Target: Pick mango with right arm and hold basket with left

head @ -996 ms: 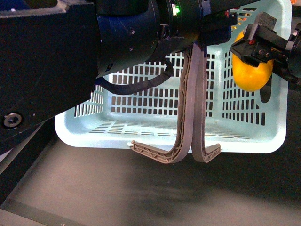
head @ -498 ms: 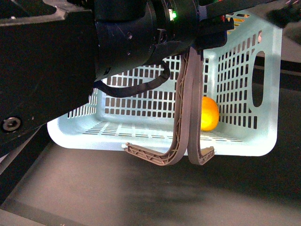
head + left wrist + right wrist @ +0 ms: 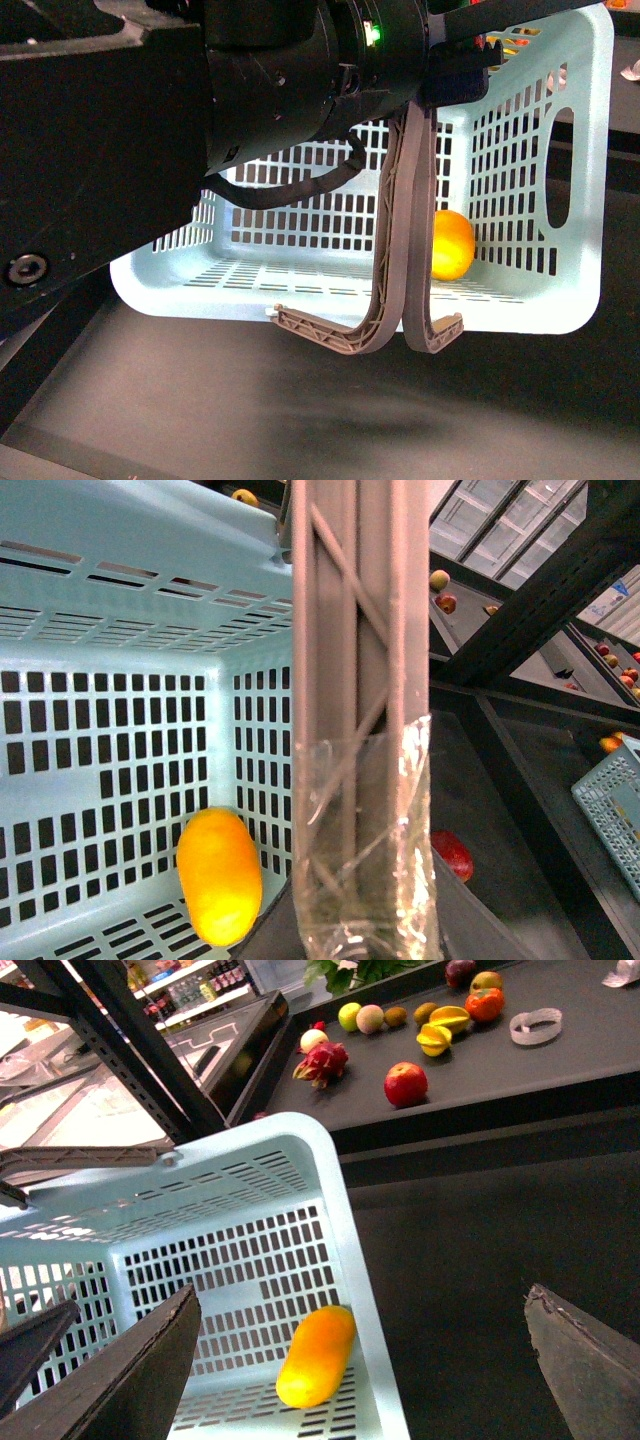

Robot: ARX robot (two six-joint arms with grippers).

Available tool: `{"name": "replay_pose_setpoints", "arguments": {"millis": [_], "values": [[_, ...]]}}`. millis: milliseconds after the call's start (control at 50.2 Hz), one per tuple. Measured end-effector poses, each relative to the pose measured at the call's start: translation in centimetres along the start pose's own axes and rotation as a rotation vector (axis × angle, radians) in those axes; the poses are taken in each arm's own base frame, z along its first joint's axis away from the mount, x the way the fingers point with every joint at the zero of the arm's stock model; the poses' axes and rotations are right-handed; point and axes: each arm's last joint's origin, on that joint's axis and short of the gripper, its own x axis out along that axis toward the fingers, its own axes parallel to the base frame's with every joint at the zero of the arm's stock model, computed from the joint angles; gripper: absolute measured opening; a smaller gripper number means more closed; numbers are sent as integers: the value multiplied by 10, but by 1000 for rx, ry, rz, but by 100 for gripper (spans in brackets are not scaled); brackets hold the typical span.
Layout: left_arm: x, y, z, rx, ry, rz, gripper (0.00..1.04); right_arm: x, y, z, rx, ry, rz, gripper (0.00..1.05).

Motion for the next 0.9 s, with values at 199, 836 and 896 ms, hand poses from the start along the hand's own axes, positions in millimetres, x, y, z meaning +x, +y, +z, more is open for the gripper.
{"name": "replay_pose_setpoints", "arguments": {"millis": [199, 836, 896], "values": [[0, 0, 0, 0, 0, 0, 7, -35, -8, -13, -11, -5, -29, 97], [0, 0, 0, 0, 0, 0, 7, -48, -12, -29, -239, -204, -47, 78], [0, 0, 0, -1, -1, 1, 7, -50, -9, -32, -299, -240, -42, 70]]}}
